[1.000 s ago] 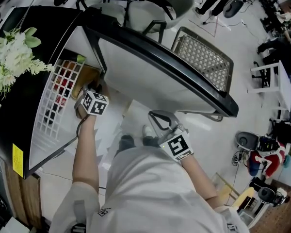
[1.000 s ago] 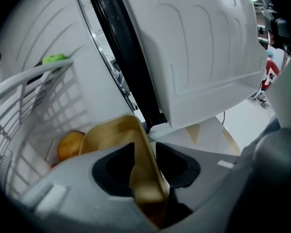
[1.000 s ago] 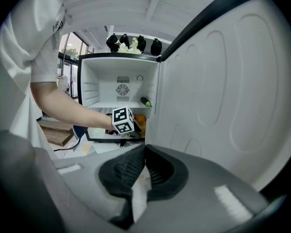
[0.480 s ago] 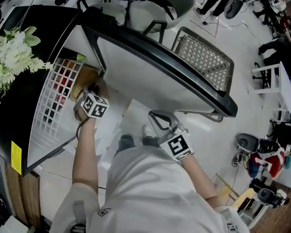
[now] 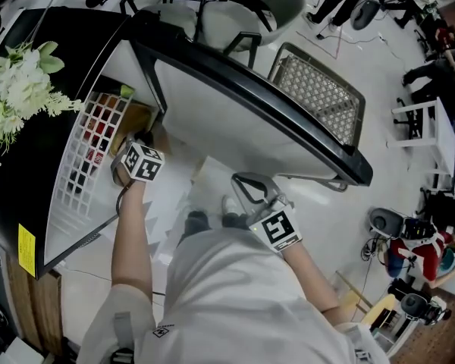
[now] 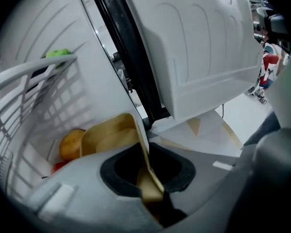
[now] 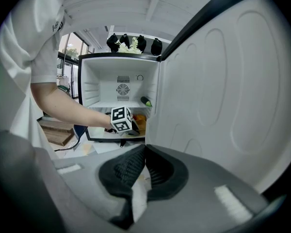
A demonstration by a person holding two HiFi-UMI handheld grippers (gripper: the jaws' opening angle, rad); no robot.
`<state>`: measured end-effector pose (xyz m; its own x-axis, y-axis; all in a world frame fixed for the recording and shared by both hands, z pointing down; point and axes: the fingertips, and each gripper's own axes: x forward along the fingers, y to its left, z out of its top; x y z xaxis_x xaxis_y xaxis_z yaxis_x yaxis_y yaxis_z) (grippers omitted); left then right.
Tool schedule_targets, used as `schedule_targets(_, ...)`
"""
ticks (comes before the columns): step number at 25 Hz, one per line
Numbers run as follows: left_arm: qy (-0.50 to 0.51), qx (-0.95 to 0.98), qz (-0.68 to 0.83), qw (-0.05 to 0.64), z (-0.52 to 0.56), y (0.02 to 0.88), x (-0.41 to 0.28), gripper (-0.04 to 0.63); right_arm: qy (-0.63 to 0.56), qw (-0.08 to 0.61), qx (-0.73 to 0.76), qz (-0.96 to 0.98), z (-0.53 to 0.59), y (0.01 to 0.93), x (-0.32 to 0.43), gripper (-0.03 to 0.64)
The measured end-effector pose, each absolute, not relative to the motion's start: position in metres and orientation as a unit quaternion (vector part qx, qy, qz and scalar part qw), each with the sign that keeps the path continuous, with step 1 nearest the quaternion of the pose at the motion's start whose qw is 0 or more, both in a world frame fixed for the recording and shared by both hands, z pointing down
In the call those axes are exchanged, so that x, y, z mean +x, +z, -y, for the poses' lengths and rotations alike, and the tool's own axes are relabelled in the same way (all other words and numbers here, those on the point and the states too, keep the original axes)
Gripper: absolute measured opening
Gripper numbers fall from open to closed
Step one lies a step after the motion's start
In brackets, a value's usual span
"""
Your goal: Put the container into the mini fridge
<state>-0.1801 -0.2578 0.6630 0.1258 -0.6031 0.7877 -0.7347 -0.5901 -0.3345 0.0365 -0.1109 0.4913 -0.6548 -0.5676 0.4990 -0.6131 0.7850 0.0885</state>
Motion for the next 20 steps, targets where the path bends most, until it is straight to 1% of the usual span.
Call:
schedule_targets(7,0.490,0.748,0.444,0.056,0.258,0.664,-0.175,0.070,0.043,0.264,0.325,0.907,0.111,0.492,0.038,0.003)
schedule_targets(8,0.494,0.747,0.441,0.053,0.257,0.666,-0.173,0.079,0.042,0.266,0.324,0.907,0.111,0.491,0.038,0.004)
schedule_targets(10,0.502,0.747,0.434,0.048,0.255,0.668,-0.169,0.121,0.042,0.267,0.323,0.907,0.110,0.491,0.038,0.003)
schedule_targets(17,0.503,0.746,0.434,0.050,0.251,0.669,-0.168,0.145,0.042,0.262,0.320,0.910,0.107,0.491,0.038,0.004)
schedule_targets(20,0.498,0.747,0.437,0.054,0.249,0.668,-0.166,0.181,0.042,0.260,0.320,0.910,0.106,0.492,0.040,0.003)
